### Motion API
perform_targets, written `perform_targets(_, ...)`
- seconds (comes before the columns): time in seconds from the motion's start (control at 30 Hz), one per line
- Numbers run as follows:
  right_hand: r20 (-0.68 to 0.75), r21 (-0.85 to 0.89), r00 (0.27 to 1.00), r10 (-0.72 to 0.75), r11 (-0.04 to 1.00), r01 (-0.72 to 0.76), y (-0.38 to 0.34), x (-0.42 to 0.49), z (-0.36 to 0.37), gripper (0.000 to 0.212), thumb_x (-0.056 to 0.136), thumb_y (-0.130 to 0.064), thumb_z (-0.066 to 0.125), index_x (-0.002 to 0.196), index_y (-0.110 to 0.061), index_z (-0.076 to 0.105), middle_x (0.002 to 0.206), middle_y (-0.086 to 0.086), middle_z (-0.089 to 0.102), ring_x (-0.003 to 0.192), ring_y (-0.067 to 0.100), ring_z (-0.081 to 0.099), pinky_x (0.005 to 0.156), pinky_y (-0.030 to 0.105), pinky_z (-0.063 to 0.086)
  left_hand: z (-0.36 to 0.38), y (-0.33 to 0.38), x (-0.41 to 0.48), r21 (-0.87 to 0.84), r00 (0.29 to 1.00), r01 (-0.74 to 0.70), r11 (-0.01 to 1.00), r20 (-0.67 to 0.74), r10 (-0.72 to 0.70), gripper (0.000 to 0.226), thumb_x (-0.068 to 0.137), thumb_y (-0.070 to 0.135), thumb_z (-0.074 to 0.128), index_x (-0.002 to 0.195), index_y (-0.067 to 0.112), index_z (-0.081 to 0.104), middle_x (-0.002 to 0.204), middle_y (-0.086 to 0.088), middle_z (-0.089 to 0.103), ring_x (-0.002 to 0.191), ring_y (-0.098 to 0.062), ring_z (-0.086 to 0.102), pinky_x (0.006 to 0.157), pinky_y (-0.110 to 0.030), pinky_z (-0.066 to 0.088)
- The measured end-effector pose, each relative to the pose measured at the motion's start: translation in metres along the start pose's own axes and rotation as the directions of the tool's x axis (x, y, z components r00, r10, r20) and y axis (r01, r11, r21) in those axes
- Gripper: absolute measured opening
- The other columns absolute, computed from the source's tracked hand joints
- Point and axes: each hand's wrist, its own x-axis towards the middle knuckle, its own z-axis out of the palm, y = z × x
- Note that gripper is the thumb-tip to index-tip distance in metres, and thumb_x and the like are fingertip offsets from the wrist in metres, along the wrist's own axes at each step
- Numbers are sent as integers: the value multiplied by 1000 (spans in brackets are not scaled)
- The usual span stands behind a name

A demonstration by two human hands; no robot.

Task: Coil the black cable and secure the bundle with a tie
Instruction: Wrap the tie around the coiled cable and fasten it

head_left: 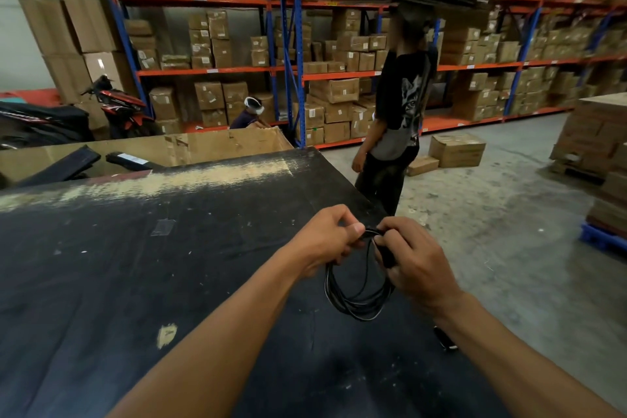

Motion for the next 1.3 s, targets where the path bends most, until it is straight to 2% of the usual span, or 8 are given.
perform_targets(0.13, -18, 22, 1000, -3, 1000, 4, 0, -1, -1, 11, 87, -3, 65, 82, -3, 55, 91, 18, 64, 75, 28, 61, 71, 31, 48, 1, 4, 1, -43, 999, 31, 999, -38, -33, 16, 95, 19, 58, 80, 16, 56, 81, -8, 68, 56, -8, 47, 49, -23, 41)
perform_targets(0.33, 114, 54, 993, 19, 998, -25, -3, 0, -13, 16, 78, 0, 75, 94, 3, 73, 99, 21, 70, 86, 33, 69, 76, 38, 59, 4, 3, 0, -82, 984, -7, 997, -178, -7, 13, 88, 15, 68, 76, 13, 65, 71, -7, 59, 56, -10, 48, 49, -22, 41)
perform_targets(0.47, 124, 106, 992, 33, 993, -46, -5, 4, -25, 17, 76, 3, 75, 93, 1, 76, 94, 19, 72, 81, 33, 71, 66, 42, 60, 6, 6, -2, -125, 980, 7, 992, -199, -32, 9, 82, 12, 74, 75, 11, 68, 64, -2, 60, 52, -8, 49, 42, -16, 40)
perform_targets(0.53, 99, 143, 994, 46, 988, -60, -7, 11, -29, 13, 75, 5, 72, 87, 0, 76, 87, 15, 73, 74, 29, 71, 62, 40, 59, 7, 9, -3, -166, 980, 26, 986, -192, -58, 10, 78, 9, 78, 75, 12, 68, 68, -4, 64, 53, -8, 52, 43, -16, 41)
perform_targets(0.67, 88, 237, 982, 167, 954, -183, -7, 20, -34, 21, 76, 13, 70, 91, -1, 75, 86, 10, 74, 77, 20, 71, 76, 21, 56, 7, 14, -5, -277, 983, 60, 959, -151, -105, 19, 73, 3, 80, 85, 12, 68, 64, -1, 67, 51, -9, 49, 46, -20, 39)
perform_targets(0.83, 72, 312, 915, 396, 863, -398, -13, 28, -31, 17, 80, 2, 75, 93, -9, 76, 85, -1, 75, 80, 5, 67, 72, 11, 51, 2, 15, -6, -343, 985, 73, 937, -124, -122, 27, 71, 0, 79, 94, 12, 70, 54, 5, 66, 48, -7, 49, 44, -19, 39)
perform_targets(1.13, 390, 409, 711, 586, 582, -703, -7, 47, -29, 18, 75, -6, 80, 72, -22, 74, 73, -7, 71, 58, 1, 62, 54, 14, 48, -7, 12, -10, -269, 989, 51, 962, -121, -86, 28, 71, 1, 78, 93, 13, 67, 58, 5, 67, 51, -7, 51, 48, -20, 40)
perform_targets(1.3, 332, 371, 723, 606, 621, -690, -11, 48, -26, 19, 78, -5, 78, 71, -20, 69, 65, -9, 68, 61, -2, 62, 53, 11, 46, -5, 15, -10, -347, 990, 84, 934, -74, -117, 18, 81, 1, 69, 98, 4, 68, 73, -4, 63, 55, -8, 52, 49, -19, 40)
